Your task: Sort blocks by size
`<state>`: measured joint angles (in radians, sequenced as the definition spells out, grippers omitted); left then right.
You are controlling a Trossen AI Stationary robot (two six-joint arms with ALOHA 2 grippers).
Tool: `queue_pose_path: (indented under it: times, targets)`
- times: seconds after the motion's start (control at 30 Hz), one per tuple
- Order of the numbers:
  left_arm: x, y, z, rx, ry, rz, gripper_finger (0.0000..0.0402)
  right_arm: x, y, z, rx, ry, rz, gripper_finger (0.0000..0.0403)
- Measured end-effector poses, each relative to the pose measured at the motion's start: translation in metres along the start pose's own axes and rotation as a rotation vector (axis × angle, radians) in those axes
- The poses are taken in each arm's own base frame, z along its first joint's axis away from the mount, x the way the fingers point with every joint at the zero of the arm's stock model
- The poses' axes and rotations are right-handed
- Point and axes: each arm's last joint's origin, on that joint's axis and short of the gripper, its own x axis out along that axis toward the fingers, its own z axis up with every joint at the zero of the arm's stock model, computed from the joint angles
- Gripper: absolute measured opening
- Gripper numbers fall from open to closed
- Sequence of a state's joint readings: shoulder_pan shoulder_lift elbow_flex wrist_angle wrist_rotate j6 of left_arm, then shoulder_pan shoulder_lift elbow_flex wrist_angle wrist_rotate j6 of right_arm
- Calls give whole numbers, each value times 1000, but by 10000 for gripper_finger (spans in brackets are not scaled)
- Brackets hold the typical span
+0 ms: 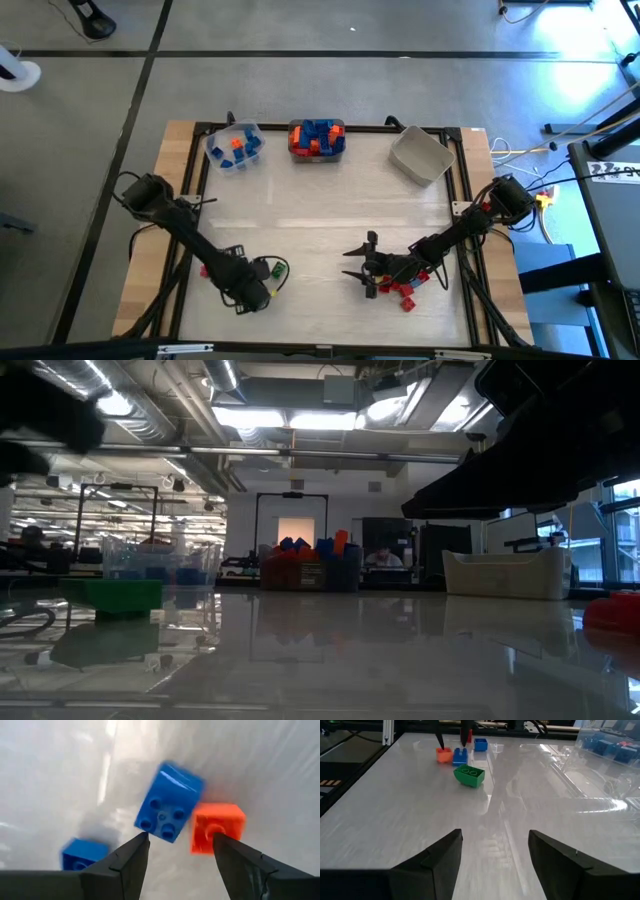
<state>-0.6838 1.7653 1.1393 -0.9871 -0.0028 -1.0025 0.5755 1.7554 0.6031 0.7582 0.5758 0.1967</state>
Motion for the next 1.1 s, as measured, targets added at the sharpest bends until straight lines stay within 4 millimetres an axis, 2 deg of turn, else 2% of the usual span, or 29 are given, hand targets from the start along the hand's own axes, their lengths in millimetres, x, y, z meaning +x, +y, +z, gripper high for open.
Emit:
queue_pose_path:
  times: [0.1,0.17,0.37,0.53,0.7,0.87,1.1]
  targets:
    - [-21,-7,-7,-16,-115,-34,209,0,0,0,0,0,0,230]
    - [-27,-11,-17,-30,-154,-41,209,0,0,0,0,1,0,230]
    - [-27,-24,-45,-1,-262,-10,209,0,0,0,1,2,7,230]
    - [-26,-32,-56,48,-408,4,209,0,0,0,2,2,9,230]
    - [-14,-33,-58,42,-470,-16,209,0,0,0,4,2,9,230]
    - [5,-28,-59,-2,-480,-39,209,0,0,0,4,2,9,230]
    - [19,-22,-60,-18,-482,-50,209,0,0,0,4,2,9,230]
